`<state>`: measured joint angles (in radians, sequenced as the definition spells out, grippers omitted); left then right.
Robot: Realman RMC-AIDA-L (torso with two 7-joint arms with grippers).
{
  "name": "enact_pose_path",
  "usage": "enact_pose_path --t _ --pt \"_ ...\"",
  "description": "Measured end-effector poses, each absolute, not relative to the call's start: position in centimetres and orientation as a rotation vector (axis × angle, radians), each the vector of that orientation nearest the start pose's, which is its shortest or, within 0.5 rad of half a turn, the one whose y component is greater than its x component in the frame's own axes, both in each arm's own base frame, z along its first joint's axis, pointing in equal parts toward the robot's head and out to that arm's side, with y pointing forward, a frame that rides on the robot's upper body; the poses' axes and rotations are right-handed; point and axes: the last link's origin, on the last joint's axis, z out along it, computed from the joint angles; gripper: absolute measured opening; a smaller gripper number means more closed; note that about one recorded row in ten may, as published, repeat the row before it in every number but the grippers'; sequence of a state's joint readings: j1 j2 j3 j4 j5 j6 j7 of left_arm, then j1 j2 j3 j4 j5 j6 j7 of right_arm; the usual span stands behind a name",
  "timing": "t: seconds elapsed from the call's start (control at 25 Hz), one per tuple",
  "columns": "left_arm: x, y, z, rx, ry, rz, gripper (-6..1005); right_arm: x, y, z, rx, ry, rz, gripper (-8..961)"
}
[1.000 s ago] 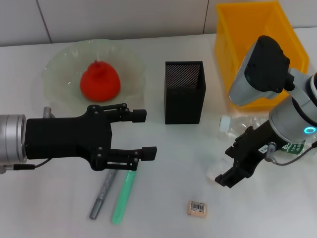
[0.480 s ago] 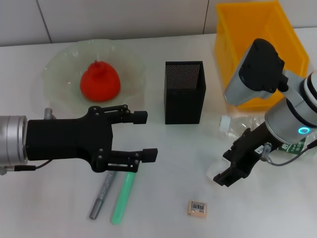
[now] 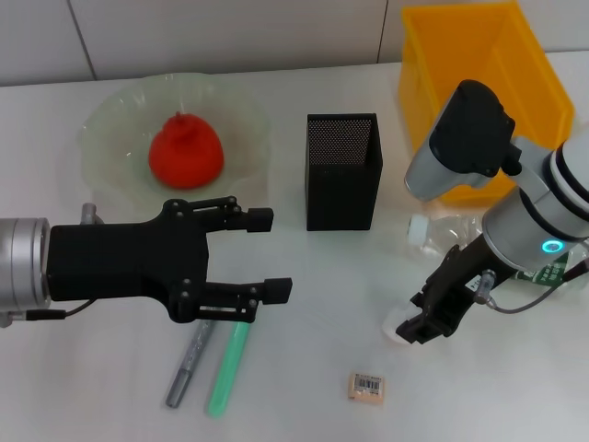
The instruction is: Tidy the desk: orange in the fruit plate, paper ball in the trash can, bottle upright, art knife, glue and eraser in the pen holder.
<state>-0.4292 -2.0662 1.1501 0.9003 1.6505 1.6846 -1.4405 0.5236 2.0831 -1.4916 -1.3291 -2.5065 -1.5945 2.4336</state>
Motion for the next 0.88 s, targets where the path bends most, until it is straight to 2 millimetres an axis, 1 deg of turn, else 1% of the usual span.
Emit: enact_pose_path --t 0.16,0.28,0.48,0.6,0.8,0.88 --pt "-19.9 30.0 -0.5 -2.988 -0.281 -0.885 822 19.7 32.0 -2.8 -2.8 0.851 -0.593 386" --pt "-20.0 30.0 -0.4 -2.985 -0.283 -0.886 822 19.6 32.0 -2.8 -2.798 0.845 -0.587 375" --pt "-20.0 29.9 -0.4 -2.984 -0.285 -0.886 822 19.7 32.0 -2.7 -2.792 0.847 -0.578 290" --pt "-20.0 29.9 -0.4 -2.984 -0.285 -0.886 821 19.7 32.0 -2.5 -2.787 0.846 -0.569 275" --pt "-20.1 29.8 -0.5 -2.986 -0.289 -0.885 821 19.0 31.8 -1.6 -2.761 0.82 -0.525 249" --pt "-20.1 29.8 -0.5 -2.987 -0.282 -0.884 821 18.6 31.4 -0.7 -2.75 0.794 -0.502 239"
